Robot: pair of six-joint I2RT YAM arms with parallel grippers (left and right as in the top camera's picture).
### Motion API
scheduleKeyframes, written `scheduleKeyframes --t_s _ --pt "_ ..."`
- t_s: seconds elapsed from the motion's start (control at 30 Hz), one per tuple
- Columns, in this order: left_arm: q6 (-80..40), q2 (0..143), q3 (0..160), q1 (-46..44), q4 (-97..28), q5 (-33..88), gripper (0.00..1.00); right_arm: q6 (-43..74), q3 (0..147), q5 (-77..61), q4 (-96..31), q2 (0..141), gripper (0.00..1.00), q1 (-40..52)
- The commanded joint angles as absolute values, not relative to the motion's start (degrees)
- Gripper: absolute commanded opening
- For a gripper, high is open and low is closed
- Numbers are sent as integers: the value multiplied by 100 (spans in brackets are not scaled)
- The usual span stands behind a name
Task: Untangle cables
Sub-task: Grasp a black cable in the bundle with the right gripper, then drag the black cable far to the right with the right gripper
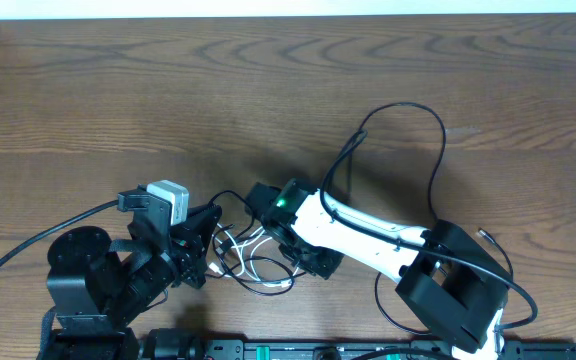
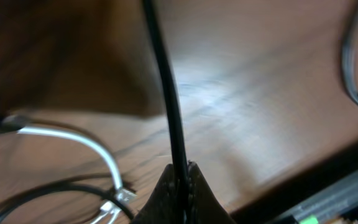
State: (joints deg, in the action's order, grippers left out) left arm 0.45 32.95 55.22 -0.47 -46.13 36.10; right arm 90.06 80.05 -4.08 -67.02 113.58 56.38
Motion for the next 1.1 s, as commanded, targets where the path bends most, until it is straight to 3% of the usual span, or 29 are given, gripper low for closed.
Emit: scheduleKeyframes --t_s 0.0,0.23,0.57,1.07 --pt "150 3275 5564 -23 -4604 3688 7 7719 7979 -331 -6418 11325 1 5566" --pt "150 3275 5564 -23 -4626 3688 7 6755 8270 -38 -6560 10916 1 4823" --pt "174 3275 5564 -23 -4626 3688 7 4289 9577 -62 -6949 9061 1 2502" --pt "191 3275 5564 -23 -4648 3658 7 3533 10475 -274 -7330 7225 1 -1835"
